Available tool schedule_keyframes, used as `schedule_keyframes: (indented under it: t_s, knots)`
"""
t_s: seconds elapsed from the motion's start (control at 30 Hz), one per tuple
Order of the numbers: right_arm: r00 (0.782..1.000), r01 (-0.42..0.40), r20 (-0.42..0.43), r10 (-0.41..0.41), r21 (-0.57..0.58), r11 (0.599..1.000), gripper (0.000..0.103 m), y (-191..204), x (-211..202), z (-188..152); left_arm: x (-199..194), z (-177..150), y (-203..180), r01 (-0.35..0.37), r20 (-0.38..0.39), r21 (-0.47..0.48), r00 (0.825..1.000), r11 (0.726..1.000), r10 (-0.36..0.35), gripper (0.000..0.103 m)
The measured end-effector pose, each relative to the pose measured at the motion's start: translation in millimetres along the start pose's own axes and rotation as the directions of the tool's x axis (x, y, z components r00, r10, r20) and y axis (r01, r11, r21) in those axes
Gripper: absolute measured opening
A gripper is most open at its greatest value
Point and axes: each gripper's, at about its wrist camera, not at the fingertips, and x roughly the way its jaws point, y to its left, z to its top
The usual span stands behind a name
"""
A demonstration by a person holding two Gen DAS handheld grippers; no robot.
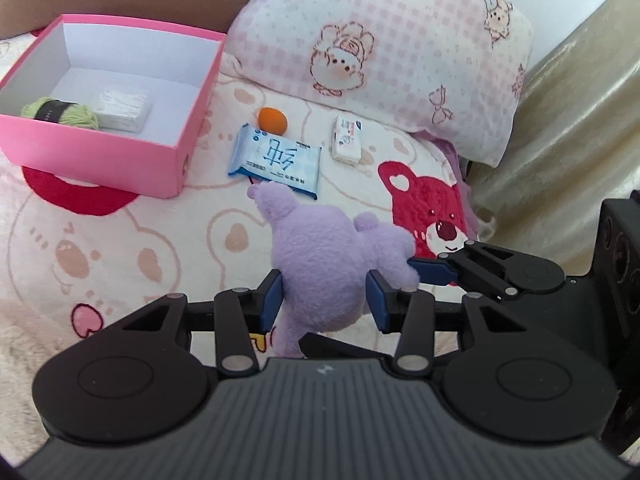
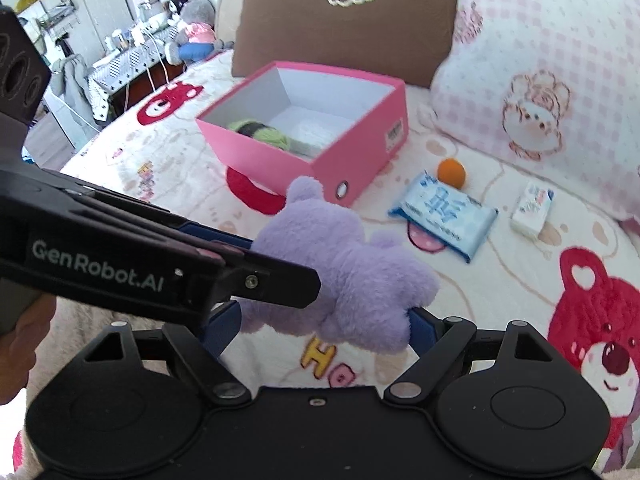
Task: Organize objects
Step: 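Carry the plush toy with both tools over the pink box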
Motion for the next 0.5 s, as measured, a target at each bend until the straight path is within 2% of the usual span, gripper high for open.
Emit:
schedule_keyframes:
  t_s: [0.5]
  knots:
    - [0.996,-0.001,0.086,0.009,-0.103,0.995,0.085,46.3,-4.4,51.0,-43.2,21.5,26.1,-0.08,0.101,-0.015,0.992,0.997,0.081,0.045]
